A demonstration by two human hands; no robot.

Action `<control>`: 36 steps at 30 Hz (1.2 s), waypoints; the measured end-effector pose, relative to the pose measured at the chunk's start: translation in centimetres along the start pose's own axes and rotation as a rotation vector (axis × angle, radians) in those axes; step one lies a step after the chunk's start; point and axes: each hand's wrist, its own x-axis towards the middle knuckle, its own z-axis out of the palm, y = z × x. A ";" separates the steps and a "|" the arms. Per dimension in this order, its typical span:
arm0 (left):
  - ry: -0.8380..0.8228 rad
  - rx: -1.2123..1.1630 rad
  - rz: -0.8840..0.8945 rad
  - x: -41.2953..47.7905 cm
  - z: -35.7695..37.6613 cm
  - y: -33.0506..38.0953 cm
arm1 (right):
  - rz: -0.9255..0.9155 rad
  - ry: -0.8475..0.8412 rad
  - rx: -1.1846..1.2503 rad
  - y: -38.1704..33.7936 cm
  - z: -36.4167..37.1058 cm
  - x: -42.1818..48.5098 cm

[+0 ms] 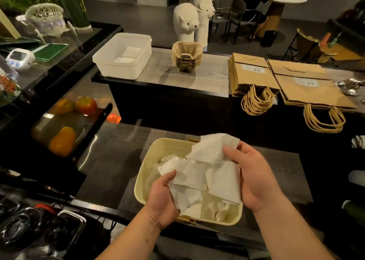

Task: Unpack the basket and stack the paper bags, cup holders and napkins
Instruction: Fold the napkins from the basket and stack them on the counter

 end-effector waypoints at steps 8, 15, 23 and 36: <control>-0.032 0.088 0.044 -0.2 1.2 -0.4 | 0.200 0.292 -0.098 5.6 1.7 -0.8; -0.086 -0.065 0.023 0.1 -0.1 0.5 | 0.218 0.328 -0.252 7.5 0.7 -1.4; -0.127 -0.117 0.055 -0.5 0.4 1.4 | 0.520 0.111 -0.028 6.3 0.0 -2.1; -0.350 -0.082 0.039 -1.7 -0.5 0.8 | 0.398 -0.300 0.510 3.3 -2.9 -1.0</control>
